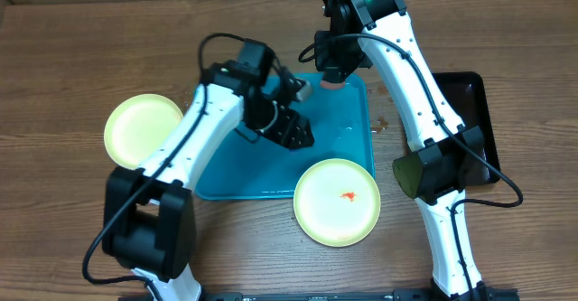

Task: Clean dirty plates on tray and stack at the side
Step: 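Grasp the second yellow plate's rim and drag it left with the left gripper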

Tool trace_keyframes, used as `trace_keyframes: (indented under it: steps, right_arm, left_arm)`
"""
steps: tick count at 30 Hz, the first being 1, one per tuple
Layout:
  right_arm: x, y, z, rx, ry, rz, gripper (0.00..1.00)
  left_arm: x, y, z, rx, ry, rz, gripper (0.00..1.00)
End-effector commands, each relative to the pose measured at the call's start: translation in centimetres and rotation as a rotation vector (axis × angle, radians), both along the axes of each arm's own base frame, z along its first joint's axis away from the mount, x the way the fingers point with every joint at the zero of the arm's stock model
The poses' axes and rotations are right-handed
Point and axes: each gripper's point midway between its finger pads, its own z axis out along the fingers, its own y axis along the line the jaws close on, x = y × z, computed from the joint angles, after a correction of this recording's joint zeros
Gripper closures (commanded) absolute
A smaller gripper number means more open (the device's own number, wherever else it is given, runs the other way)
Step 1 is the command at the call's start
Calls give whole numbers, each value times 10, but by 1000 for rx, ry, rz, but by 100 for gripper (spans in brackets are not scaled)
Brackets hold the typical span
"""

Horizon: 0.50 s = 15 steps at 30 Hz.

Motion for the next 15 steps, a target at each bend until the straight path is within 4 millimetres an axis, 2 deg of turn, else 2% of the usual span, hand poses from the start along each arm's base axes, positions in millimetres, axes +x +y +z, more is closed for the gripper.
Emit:
trace_keyframes:
  steps: [1,6,9,15]
  right_arm:
    - [3,1,19,26,-48,1,96]
    - [3,1,19,26,-48,1,96]
    - [3,1,19,27,-49,1,96]
    - [3,1,19,27,-50,1,96]
  left_arm:
    - [-19,-10,-28,56,39,-108,29]
    - [-40,-15,-52,89,153,-143,32]
    - [-50,-13,-67,124,214,-155,40]
    - [-48,-4,-87,199,248,-110,53]
